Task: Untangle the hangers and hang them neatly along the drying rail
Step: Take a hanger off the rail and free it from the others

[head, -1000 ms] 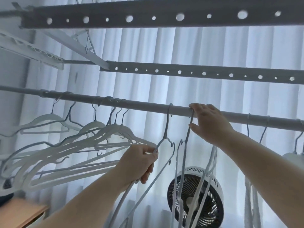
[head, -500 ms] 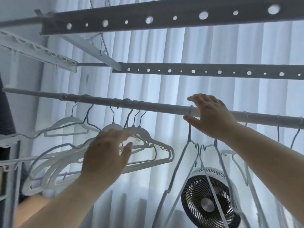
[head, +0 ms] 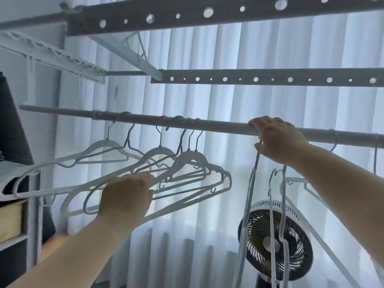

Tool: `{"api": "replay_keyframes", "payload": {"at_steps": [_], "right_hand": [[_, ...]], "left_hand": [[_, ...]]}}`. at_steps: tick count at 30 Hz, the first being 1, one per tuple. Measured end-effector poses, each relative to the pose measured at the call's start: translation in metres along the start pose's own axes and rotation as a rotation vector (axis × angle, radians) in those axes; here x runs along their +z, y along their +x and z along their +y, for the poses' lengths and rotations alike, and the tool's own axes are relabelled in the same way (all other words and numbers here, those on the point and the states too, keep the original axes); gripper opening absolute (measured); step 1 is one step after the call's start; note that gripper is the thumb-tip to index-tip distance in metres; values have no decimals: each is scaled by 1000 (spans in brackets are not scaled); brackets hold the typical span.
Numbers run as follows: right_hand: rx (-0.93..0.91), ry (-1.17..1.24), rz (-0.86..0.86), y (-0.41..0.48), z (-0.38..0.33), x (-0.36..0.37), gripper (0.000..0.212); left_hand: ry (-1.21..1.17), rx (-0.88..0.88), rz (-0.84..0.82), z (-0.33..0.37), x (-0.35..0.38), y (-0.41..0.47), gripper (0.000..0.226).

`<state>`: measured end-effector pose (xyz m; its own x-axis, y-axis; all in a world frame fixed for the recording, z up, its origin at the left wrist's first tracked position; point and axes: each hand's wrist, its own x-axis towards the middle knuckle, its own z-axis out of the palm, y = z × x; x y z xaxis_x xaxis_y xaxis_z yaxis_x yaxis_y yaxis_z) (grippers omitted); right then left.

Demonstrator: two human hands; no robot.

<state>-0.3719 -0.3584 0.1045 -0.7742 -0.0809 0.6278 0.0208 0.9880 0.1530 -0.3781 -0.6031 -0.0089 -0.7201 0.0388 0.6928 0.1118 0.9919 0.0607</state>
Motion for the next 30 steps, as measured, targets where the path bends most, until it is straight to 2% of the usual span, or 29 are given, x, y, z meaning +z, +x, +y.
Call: {"api": "replay_keyframes", "payload": {"at_steps": [2,5,7,10,12,16,20,30], "right_hand": [[16,12,7,0,2,1,45],[26,15,13,0,7,2,46],[23,19,10,-1,9,2,46],[13,19,8,-1,11,3,46],[7,20,10,-2,12,2,46],[-15,15,13,-3,14,2,45],[-38,23,26,-4,18,3,48],[-64,23,18,-7,19,8,56]], "left_hand": [[2,3,44,-1,4,1,16],[-42,53,40,-7,3,6,5],[-21,128,48,-10,3,10,19],[-75,100,10,-2,-6,12,5],[-124,79,97,2,-2,18,19],[-226,95,40,21,-6,30,23],[-335,37,-17,37,3,42,23],[-379,-86,-159,33,26,4,26]]}}
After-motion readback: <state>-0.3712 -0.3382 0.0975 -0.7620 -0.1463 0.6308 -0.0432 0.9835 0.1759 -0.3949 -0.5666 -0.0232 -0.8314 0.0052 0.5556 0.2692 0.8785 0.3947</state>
